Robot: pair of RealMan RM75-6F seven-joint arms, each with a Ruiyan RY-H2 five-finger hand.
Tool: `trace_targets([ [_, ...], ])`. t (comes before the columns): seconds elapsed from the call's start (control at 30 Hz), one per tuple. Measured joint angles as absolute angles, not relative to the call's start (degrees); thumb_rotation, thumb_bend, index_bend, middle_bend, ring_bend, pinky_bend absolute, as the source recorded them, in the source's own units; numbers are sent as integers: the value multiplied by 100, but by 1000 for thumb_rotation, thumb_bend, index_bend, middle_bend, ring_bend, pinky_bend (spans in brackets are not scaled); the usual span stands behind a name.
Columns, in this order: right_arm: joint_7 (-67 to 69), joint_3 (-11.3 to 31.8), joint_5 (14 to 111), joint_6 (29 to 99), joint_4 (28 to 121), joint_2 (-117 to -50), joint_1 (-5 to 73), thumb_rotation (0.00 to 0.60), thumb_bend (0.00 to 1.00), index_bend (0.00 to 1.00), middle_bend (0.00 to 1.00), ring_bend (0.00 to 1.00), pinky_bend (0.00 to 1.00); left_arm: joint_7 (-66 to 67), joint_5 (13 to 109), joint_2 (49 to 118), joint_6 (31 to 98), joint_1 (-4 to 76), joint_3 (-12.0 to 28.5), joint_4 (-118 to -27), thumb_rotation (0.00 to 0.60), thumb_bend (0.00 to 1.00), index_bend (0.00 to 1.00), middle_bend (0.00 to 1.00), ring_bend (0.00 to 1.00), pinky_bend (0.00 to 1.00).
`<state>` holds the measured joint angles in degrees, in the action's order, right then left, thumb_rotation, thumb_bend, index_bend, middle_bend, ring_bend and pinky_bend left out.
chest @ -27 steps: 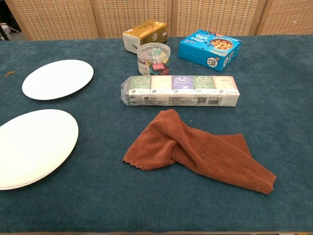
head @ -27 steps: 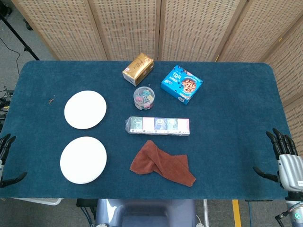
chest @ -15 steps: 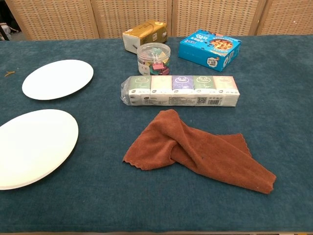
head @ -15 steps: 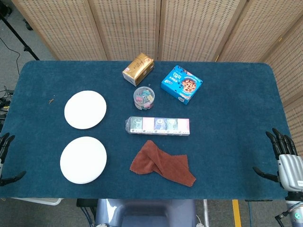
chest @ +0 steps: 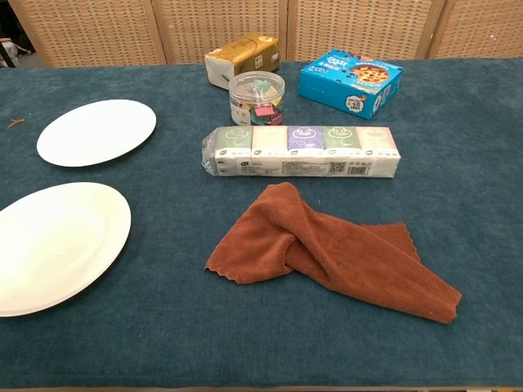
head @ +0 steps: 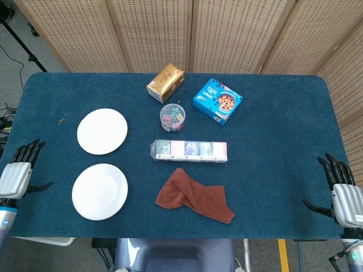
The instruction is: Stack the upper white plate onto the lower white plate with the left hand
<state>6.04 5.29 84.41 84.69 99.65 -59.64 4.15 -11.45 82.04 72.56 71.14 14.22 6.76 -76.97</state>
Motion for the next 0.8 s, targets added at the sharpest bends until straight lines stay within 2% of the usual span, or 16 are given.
trace_targets([
  [0.27, 584, 552, 8249, 8265, 9877, -6028, 491, 600, 0, 0, 0, 0, 0, -1247, 7937, 8299, 6283, 2248, 942, -6458, 600, 0, 0, 0, 0, 0],
  [0.5, 692, 609, 8106, 8183, 9819, -6018, 518, 600, 0, 0, 0, 0, 0, -1107, 7805, 8647, 6004, 2572, 1017, -5833, 600, 0, 16, 0, 0, 0],
  [0.67, 766, 631, 8079, 8159, 9807, -6002, 530, 600, 0, 0, 0, 0, 0, -1116, 7828, 8937, 5854, 2761, 980, -5426, 600, 4, 110, 0, 0, 0],
  [0.8, 796, 634, 8081, 8142, 9803, -5994, 539, 600, 0, 0, 0, 0, 0, -1173, 7818, 9187, 5854, 2844, 981, -5129, 600, 64, 174, 0, 0, 0],
])
